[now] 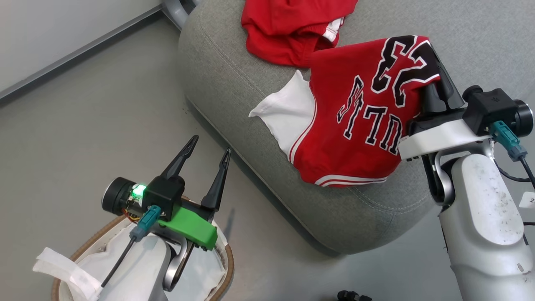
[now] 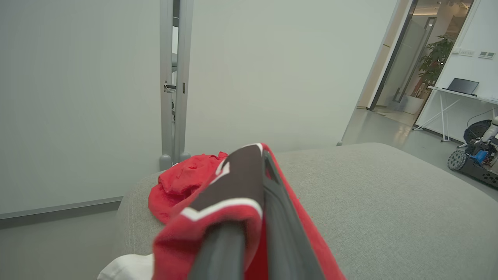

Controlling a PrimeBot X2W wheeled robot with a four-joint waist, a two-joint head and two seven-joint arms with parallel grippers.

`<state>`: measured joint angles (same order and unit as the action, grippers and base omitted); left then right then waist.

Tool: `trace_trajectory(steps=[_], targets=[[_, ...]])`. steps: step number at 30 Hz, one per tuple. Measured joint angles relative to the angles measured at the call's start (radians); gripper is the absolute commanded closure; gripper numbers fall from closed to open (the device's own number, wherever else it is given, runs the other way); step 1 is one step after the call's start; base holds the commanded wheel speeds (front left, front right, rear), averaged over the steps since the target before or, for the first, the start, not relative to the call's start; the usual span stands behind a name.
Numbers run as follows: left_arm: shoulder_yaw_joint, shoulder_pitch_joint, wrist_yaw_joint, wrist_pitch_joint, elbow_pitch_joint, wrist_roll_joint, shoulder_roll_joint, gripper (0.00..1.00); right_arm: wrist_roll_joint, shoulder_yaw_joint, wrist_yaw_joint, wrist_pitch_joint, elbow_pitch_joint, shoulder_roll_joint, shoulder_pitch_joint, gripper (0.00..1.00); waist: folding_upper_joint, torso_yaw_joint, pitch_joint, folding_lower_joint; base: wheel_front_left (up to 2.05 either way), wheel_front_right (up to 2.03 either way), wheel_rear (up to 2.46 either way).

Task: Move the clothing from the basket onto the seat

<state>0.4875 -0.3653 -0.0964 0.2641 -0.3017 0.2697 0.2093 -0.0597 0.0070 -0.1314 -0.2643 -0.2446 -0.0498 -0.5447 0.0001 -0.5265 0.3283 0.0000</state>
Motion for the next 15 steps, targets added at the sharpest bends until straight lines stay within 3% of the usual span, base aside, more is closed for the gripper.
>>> trace_trajectory(steps=[7, 15], targets=[[0.009, -0.007, 0.001, 0.000, 0.017, -0.016, 0.010, 0.00, 0.055, -0.035, 0.000, 0.000, -0.017, 0.001, -0.107, 1.00, 0.0000, 0.022, 0.029, 0.0000, 0.00, 0.00, 0.00], [0.029, -0.051, 0.000, -0.013, 0.051, -0.026, 0.022, 0.00, 0.170, -0.171, 0.000, 0.000, -0.042, 0.000, -0.336, 1.00, 0.0000, 0.078, 0.091, 0.0000, 0.00, 0.00, 0.00]])
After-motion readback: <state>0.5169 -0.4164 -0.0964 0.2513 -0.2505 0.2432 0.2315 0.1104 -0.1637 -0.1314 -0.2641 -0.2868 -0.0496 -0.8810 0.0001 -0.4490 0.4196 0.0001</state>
